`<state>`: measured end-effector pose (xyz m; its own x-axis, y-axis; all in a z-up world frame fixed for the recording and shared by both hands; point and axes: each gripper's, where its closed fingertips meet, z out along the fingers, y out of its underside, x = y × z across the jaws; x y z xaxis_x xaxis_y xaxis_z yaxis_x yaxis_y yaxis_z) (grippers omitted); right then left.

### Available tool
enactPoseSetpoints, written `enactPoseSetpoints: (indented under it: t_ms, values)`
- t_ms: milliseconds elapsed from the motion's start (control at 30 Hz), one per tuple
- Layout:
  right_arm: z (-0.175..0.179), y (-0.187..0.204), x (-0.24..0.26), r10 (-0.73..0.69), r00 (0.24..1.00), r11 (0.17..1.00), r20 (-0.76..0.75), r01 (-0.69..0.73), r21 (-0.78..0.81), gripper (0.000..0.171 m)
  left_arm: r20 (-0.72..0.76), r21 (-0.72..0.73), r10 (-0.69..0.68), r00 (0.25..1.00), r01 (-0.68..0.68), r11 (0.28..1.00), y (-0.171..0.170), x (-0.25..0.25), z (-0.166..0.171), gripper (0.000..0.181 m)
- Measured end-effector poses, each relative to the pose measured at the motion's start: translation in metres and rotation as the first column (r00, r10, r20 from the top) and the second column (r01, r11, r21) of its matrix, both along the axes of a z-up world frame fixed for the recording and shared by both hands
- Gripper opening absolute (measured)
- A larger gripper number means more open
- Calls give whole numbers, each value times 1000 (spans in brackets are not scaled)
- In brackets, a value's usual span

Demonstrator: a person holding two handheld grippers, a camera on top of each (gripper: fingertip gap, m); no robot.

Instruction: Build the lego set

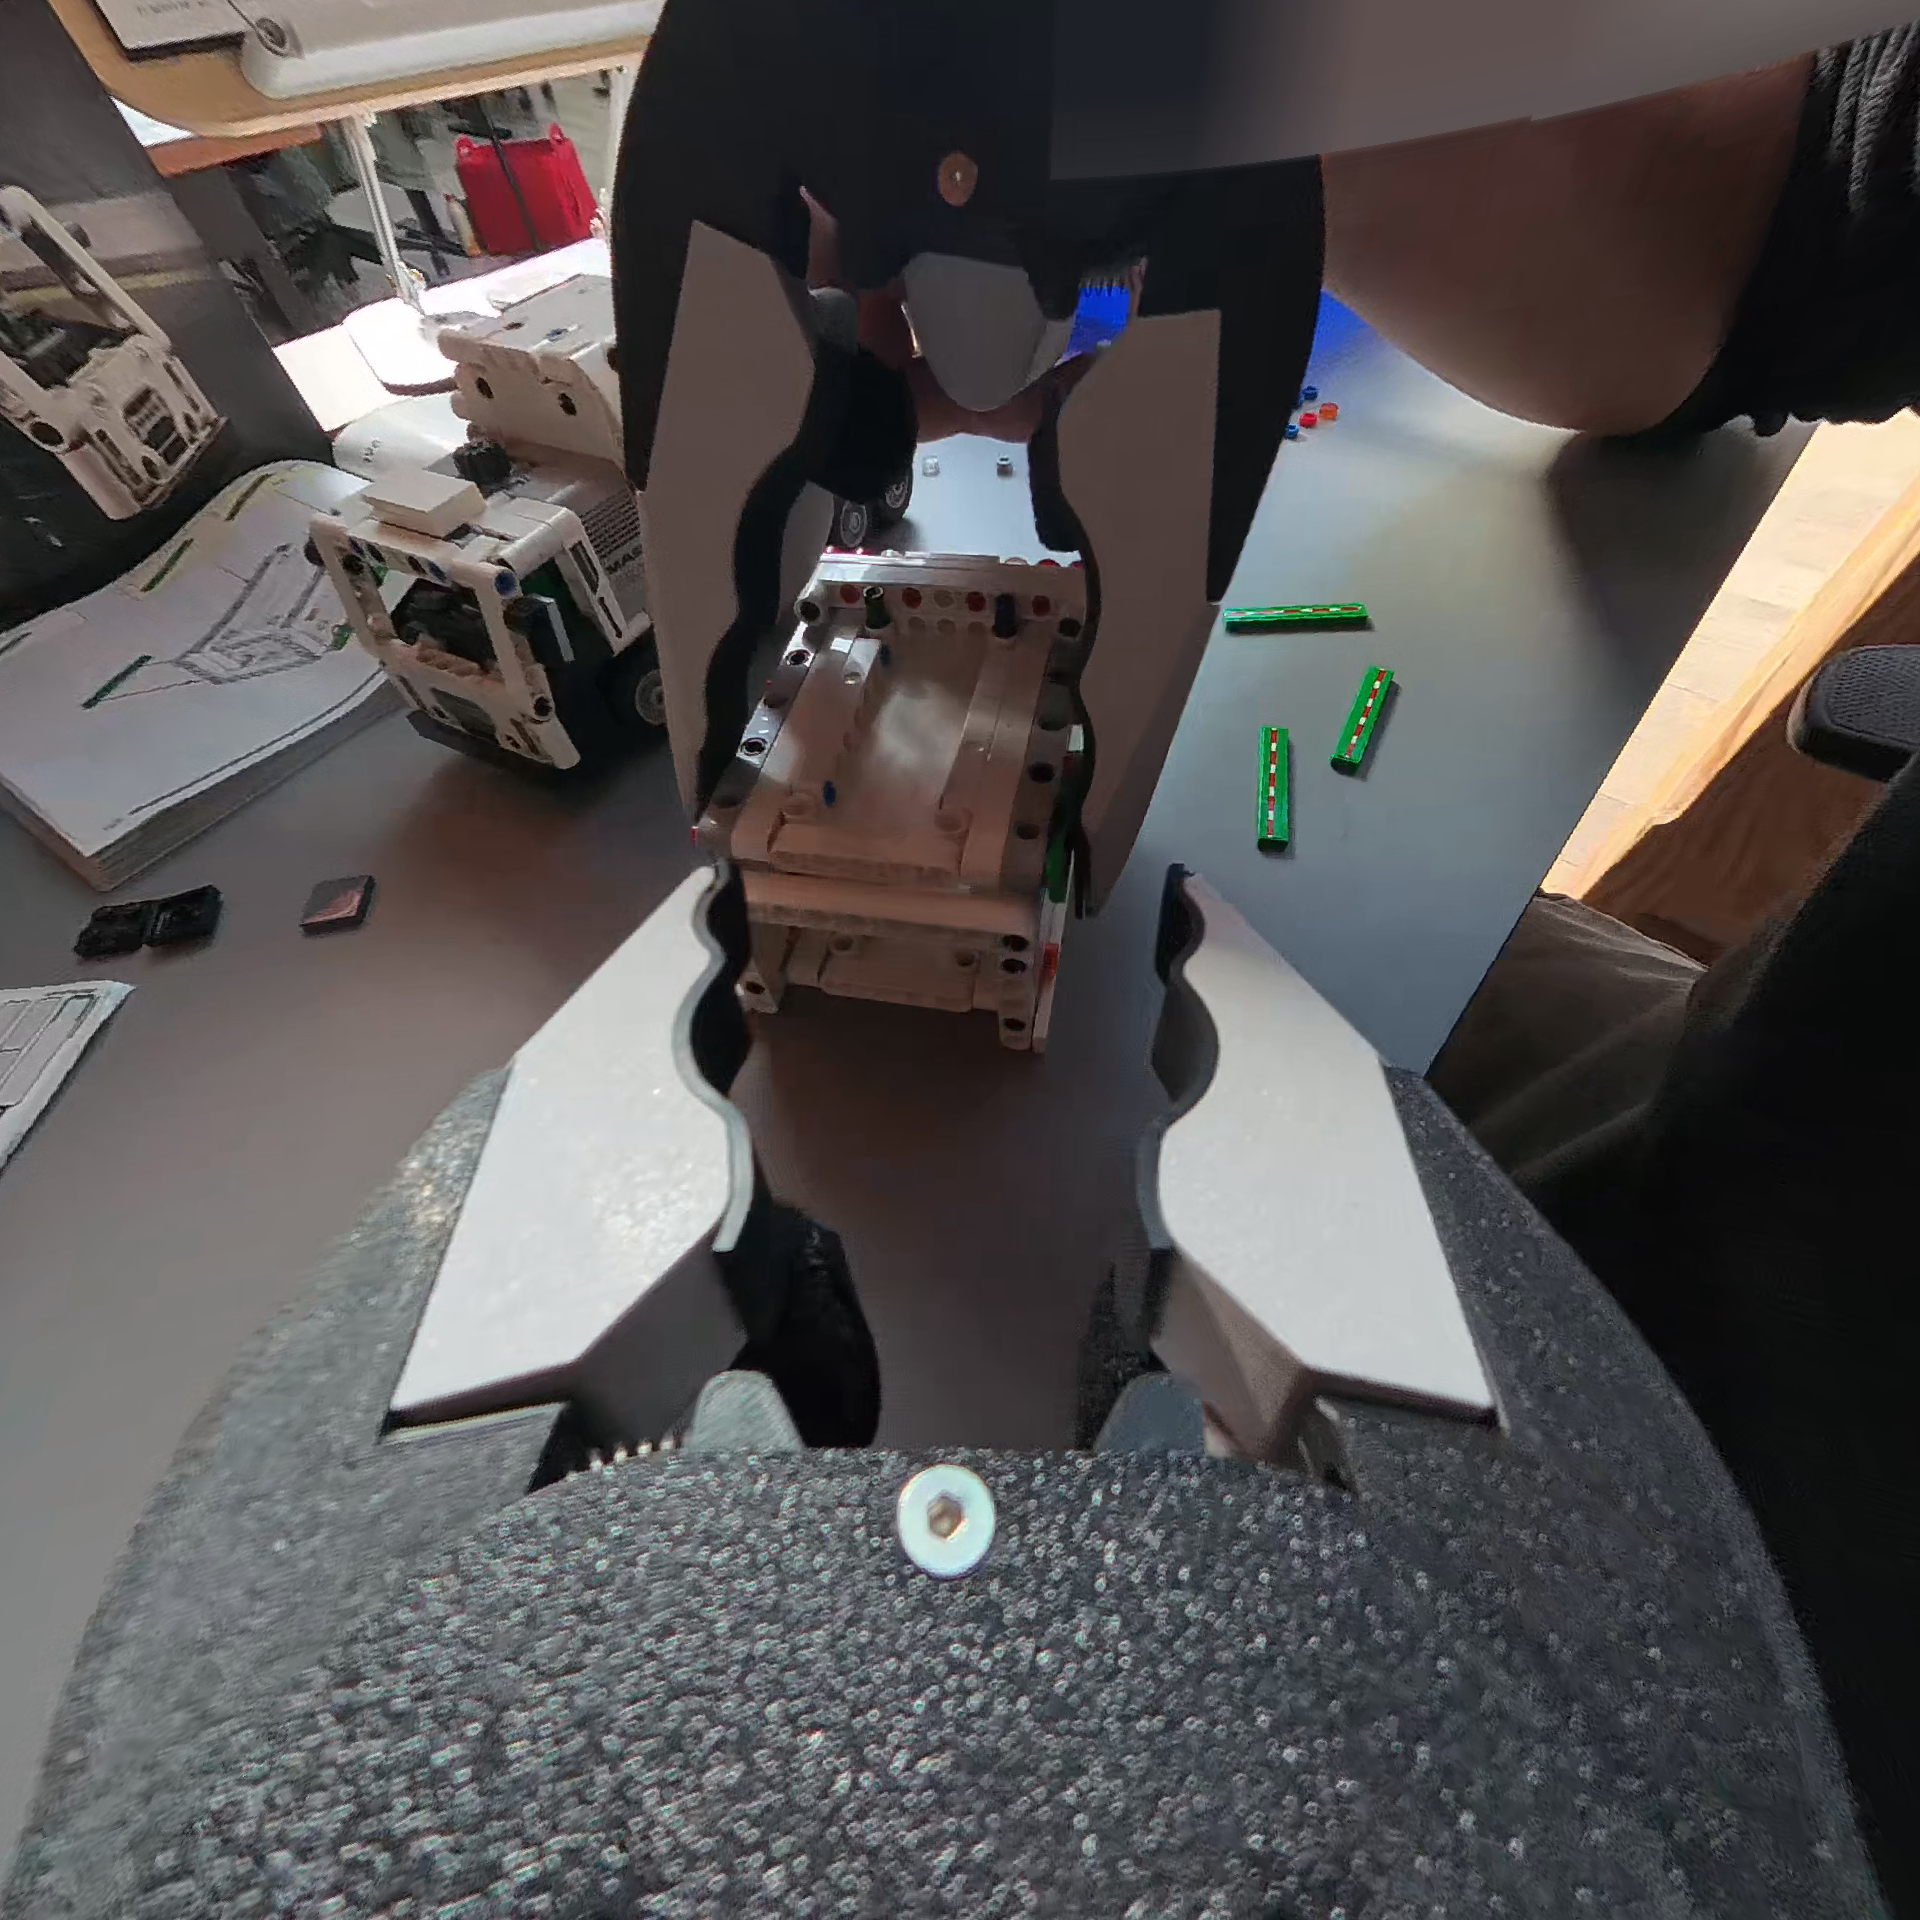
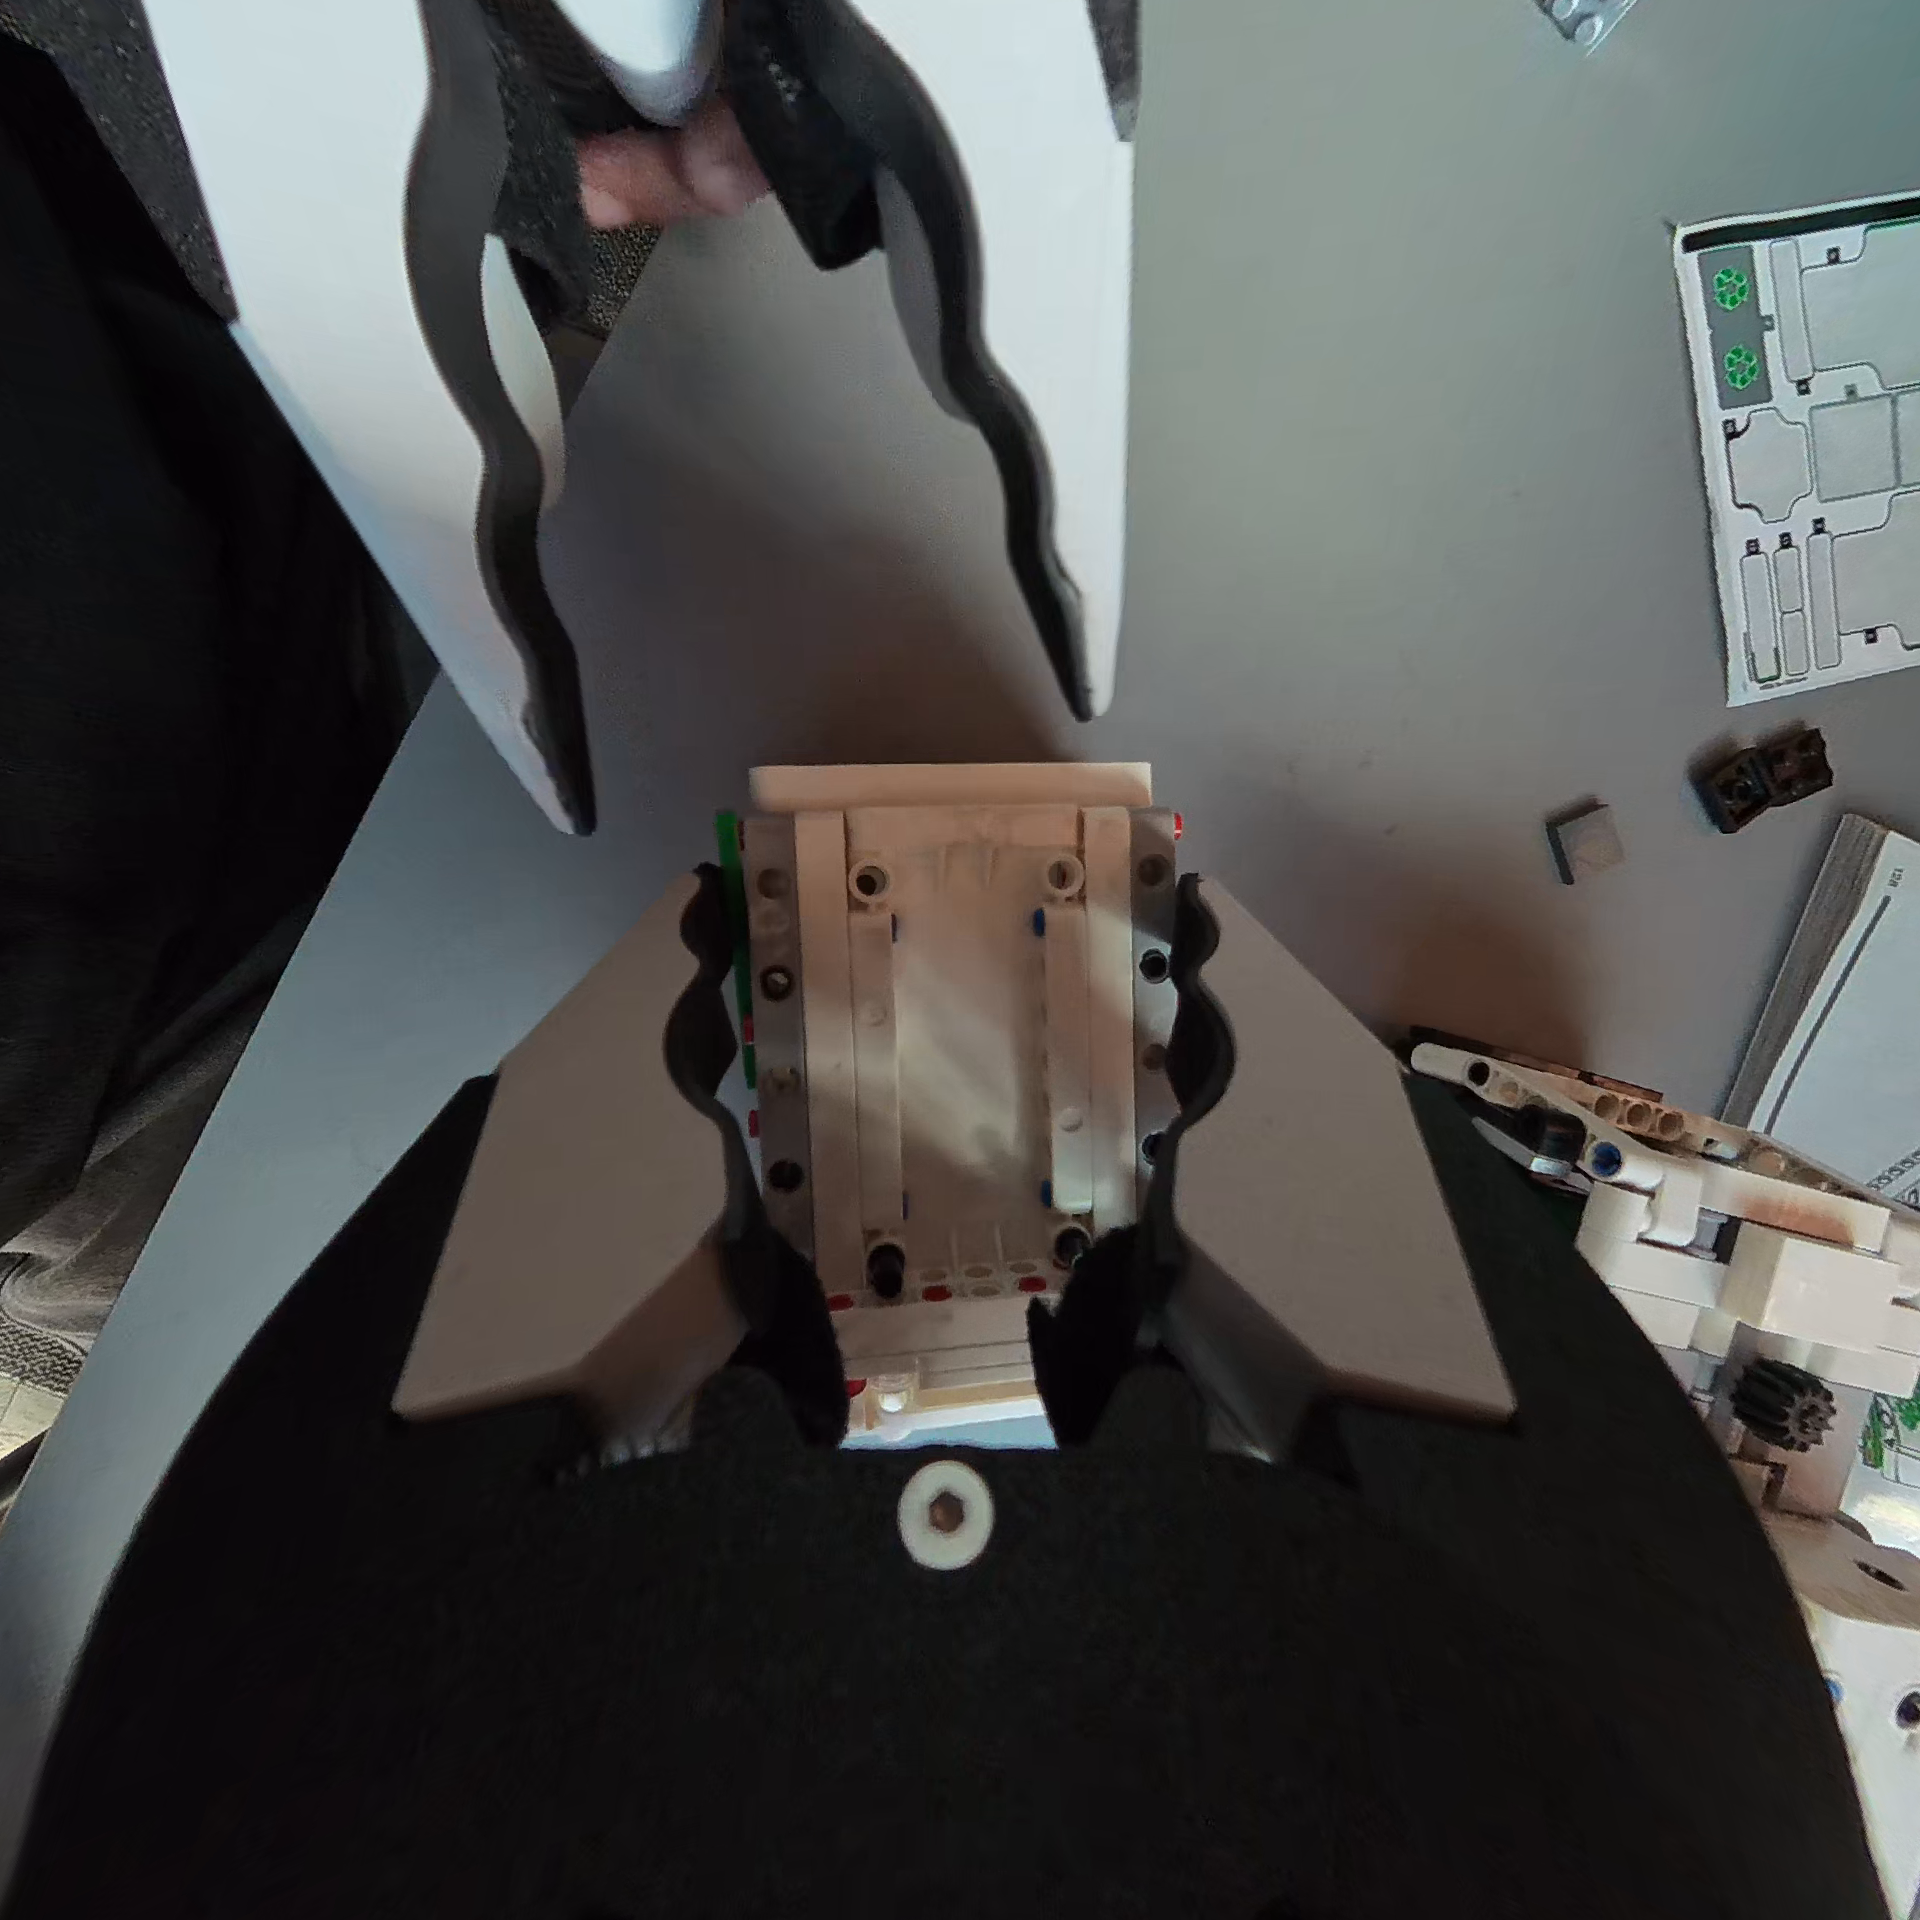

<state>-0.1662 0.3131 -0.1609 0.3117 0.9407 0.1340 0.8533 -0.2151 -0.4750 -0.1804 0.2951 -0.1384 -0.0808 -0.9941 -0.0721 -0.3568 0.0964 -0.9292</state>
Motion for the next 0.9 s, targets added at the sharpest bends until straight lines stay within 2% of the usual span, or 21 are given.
enactPoseSetpoints:
  t_ms: [67, 233, 467, 700, 800, 900]
  values:
    - [0, 0, 0, 1, 1000, 1000, 2, -1, 3, 84, -21, -38, -15, 1000, 14, 999, 7, 5, -1, 84]
    - [0, -1, -1, 11, 1000, 1000, 6, -11, 9, 84, -74, -140, -105, 992, 94, 986, 10, 14, -7, 82]
    - [-1, -1, -1, 6, 1000, 1000, -1, -6, 16, 83, -121, -74, -120, 985, 111, 991, 12, 15, -13, 77]
    - [-1, -2, 0, 21, 1000, 999, -10, -21, 27, 84, -125, -69, -116, 985, 108, 992, 11, 15, -13, 77]
    - [0, -9, 9, 25, 1000, 1000, 7, -24, -10, 99, -127, -67, -117, 985, 109, 992, 10, 16, -13, 77]
    - [3, -12, 23, 7, 1000, 1000, 1, -7, -10, 100, -130, -67, -116, 985, 108, 992, 11, 16, -13, 77]
